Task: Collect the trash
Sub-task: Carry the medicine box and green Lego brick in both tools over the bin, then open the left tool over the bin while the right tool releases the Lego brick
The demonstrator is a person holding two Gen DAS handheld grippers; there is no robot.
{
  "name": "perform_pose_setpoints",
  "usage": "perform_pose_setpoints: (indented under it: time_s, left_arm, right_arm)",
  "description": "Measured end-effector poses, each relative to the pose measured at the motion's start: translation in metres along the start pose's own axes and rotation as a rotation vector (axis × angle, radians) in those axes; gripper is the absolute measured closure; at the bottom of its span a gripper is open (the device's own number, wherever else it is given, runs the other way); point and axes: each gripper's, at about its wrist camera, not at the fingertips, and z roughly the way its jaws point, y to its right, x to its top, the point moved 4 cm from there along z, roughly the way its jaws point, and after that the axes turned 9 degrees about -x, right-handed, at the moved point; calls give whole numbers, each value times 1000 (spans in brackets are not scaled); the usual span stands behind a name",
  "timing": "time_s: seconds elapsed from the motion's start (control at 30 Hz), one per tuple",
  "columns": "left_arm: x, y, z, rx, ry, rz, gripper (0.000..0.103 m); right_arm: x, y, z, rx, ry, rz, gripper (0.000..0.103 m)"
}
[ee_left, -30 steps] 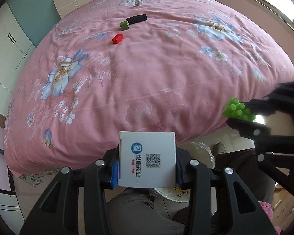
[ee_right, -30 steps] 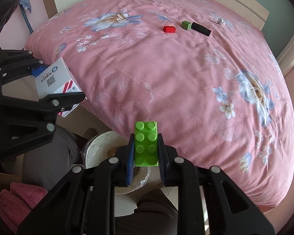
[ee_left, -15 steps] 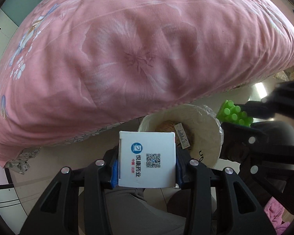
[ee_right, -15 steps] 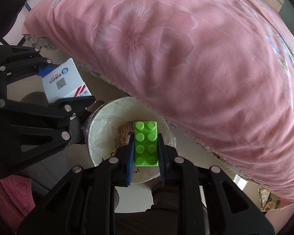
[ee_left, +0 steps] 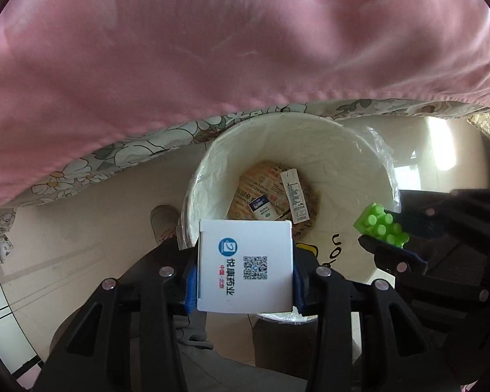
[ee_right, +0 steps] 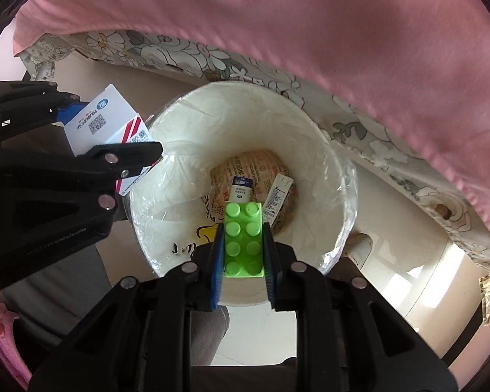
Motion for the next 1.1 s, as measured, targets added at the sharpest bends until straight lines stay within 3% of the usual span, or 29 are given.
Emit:
perform_pose_setpoints:
  time_s: [0.37,0.6,0.67,0.7,0.73,0.8,1.1]
  left_arm:
    - [2,-11,65,-104,-74,-117,58]
    - [-2,-11,88,-130,-116,-126,58]
    - [-2,-10,88,-123,-116,-115,53]
    - [-2,-10,89,-117,-118,-116,49]
    - [-1,-10,90,-116,-119,-120,41]
    - [-2,-11,92,-122,-116,-127,39]
    - [-3,-14,95,-126,-116,-133,38]
  right_arm:
    - [-7,-1,65,68,-100,119,80]
    - [-9,-5,89,24,-109,92,80]
    - [-10,-8,95,13,-108,71,80]
    - [-11,-7,96,15,-107,71,77]
    - [-10,-8,95,22,-109,78,68]
    - [-9,-5,94,34,-104,97,56]
    - [-7,1,91,59,-82,133,56]
